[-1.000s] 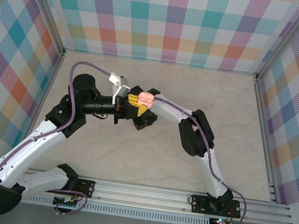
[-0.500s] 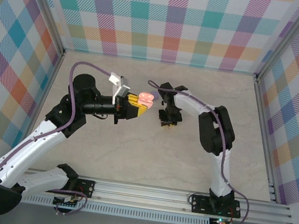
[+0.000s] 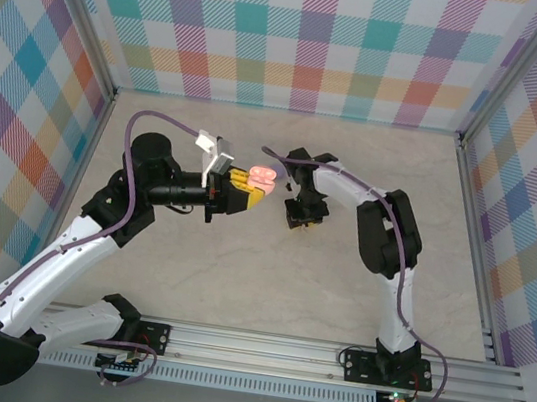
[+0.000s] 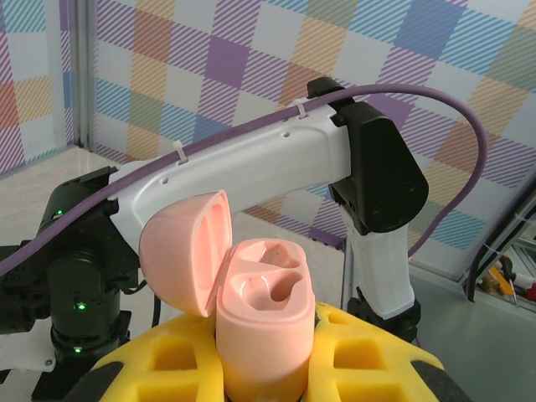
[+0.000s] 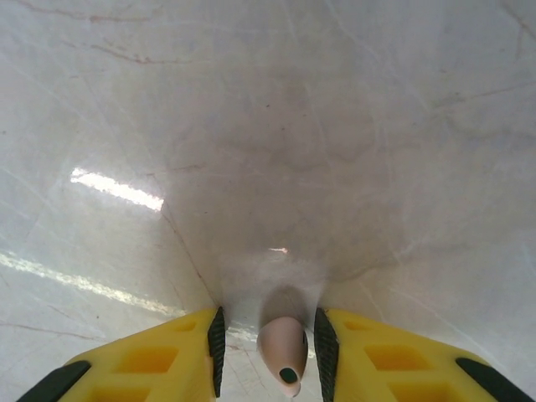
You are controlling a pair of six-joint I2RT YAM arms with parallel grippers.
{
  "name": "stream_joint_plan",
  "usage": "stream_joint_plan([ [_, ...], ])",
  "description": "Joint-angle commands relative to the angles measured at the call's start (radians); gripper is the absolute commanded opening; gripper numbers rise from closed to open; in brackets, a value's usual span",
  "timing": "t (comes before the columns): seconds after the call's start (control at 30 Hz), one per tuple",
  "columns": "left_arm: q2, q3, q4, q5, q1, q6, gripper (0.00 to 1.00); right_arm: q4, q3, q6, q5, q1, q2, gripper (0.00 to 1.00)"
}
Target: Insert the wireless bluetooth earbuds into the charging case
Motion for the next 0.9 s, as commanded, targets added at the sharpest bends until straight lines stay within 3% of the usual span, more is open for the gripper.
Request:
stream_joint_plan([
  [0.0,-0.005,0.032,0.003,0.021,0.007,0.010,0.00,-0.029,0.021,-0.119,-0.011,0.007,0.046,0.35],
  [0.33,-0.004,0.033,-0.001,0.019,0.007,0.013,0.00,-0.036,0.008,-0.188,-0.003,0.016,0.056,0.29],
  [0.67,-0.002,0.031,-0.005,0.018,0.007,0.015,0.00,-0.019,-0.011,-0.115,0.007,0.013,0.047,0.18],
  [0.87,0.013,0.029,-0.020,0.001,0.007,0.011,0.00,0.076,-0.086,-0.030,-0.138,-0.061,-0.050,0.17],
])
